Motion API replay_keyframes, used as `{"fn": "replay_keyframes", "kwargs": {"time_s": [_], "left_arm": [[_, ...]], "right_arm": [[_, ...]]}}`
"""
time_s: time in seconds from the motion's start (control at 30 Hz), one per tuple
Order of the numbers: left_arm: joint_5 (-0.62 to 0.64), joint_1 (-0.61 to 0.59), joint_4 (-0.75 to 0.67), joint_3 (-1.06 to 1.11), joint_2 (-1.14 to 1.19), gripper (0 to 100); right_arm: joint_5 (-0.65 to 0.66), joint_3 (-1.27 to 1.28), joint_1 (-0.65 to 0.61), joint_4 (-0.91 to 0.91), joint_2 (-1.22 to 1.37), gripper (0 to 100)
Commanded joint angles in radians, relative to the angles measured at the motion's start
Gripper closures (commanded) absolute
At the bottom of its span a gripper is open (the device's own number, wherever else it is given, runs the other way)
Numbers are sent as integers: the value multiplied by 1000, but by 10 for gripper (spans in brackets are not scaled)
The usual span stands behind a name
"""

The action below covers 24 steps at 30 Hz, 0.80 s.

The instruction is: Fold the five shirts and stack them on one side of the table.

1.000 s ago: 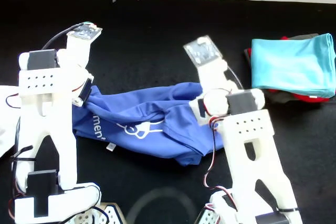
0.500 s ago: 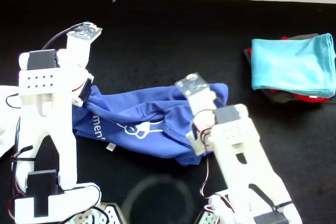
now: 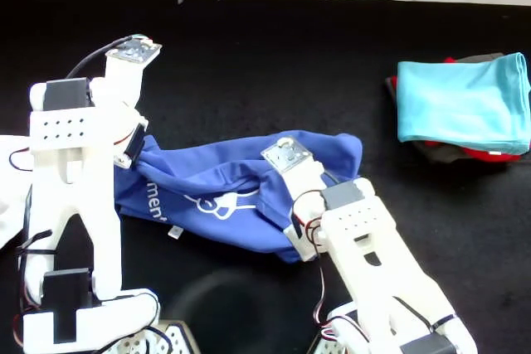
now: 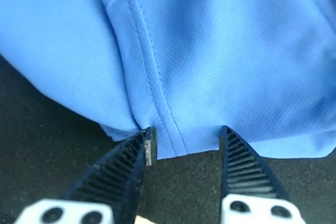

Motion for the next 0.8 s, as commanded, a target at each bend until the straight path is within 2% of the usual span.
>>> {"fn": "replay_keyframes", "kwargs": {"time_s": [0.0,0.2,0.37,0.47,0.6,0.77], "left_arm": [[-5,-7,-5,-4,-12,991],[-5,-7,-5,-4,-12,991],[-5,-5,-5,-4,-12,991],[-5,-5,-5,-4,-12,991],[-5,-5,-5,-4,-12,991],[-5,-2,-5,-4,-12,991]], "right_arm": [[8,16,-8,-18,-1,803],[69,128,-8,-53,-1,806],[77,145,70,-81,-8,923],[77,101,133,-73,-15,994],[78,33,211,-65,-15,991],[120,-147,259,71,-16,991]]}}
